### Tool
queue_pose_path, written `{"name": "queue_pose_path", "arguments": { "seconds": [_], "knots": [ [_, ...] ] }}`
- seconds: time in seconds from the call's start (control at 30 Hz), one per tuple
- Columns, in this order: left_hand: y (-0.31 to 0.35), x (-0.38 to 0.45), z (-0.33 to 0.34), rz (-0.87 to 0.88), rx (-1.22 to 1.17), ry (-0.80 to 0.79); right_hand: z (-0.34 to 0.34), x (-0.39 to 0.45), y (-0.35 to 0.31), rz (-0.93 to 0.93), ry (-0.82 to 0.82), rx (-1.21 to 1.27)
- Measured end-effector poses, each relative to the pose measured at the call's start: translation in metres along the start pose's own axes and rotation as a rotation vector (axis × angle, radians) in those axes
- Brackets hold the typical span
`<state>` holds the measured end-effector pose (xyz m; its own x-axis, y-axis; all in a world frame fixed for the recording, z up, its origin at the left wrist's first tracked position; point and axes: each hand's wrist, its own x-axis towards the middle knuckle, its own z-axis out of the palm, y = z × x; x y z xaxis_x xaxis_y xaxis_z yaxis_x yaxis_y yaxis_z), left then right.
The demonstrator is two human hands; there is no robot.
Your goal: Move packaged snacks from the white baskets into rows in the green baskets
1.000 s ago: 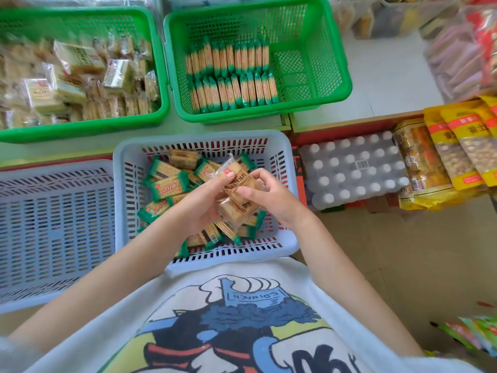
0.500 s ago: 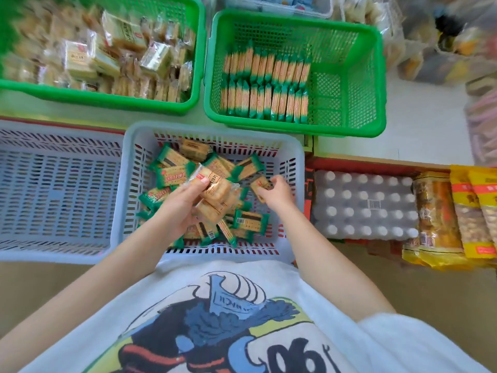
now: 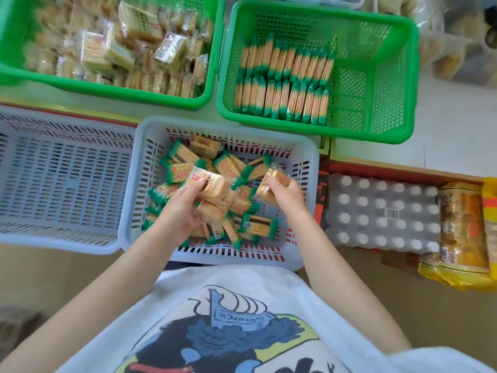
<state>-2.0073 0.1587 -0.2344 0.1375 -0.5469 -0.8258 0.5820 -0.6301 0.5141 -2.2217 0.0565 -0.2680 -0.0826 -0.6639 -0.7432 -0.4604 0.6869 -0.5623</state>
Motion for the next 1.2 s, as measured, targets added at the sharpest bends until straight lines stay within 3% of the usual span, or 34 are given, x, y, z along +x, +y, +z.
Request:
{"name": "queue_pose_path", "arguments": {
  "seconds": [0.1, 0.17, 0.4, 0.6, 0.67, 0.77, 0.9, 1.0, 1.1, 1.2],
  "knots": [
    [0.018, 0.003, 0.006, 0.012, -0.046, -0.025, -0.004, -0.038, -0.024, -0.028, -0.308, 0.41],
    [0.032, 0.001, 0.008, 0.005, -0.077, -0.048, 0.006, -0.062, -0.041, -0.039, -0.419, 0.551],
    [0.099, -0.017, -0.033, 0.031, -0.174, -0.108, 0.092, -0.103, -0.085, -0.088, -0.36, 0.607],
    [0.151, -0.019, -0.098, 0.036, -0.166, -0.152, 0.167, -0.113, -0.127, -0.082, -0.556, 0.65],
    [0.173, -0.011, -0.12, 0.086, -0.107, -0.159, 0.187, -0.106, -0.145, -0.063, -0.501, 0.614],
    [0.211, 0.012, -0.15, 0.177, 0.001, -0.034, 0.207, -0.09, -0.182, -0.07, -0.34, 0.563],
    [0.267, 0.046, -0.172, 0.272, -0.098, 0.062, 0.22, -0.064, -0.246, -0.155, -0.224, 0.611],
    [0.293, 0.061, -0.175, 0.289, 0.005, 0.081, 0.229, -0.042, -0.278, -0.175, -0.123, 0.607],
    [0.289, 0.066, -0.178, 0.35, 0.288, 0.231, 0.231, -0.034, -0.281, -0.149, 0.076, 0.305],
    [0.272, 0.072, -0.185, 0.707, 0.898, 0.471, 0.23, -0.039, -0.27, -0.425, 0.296, -0.189]
  ]
}}
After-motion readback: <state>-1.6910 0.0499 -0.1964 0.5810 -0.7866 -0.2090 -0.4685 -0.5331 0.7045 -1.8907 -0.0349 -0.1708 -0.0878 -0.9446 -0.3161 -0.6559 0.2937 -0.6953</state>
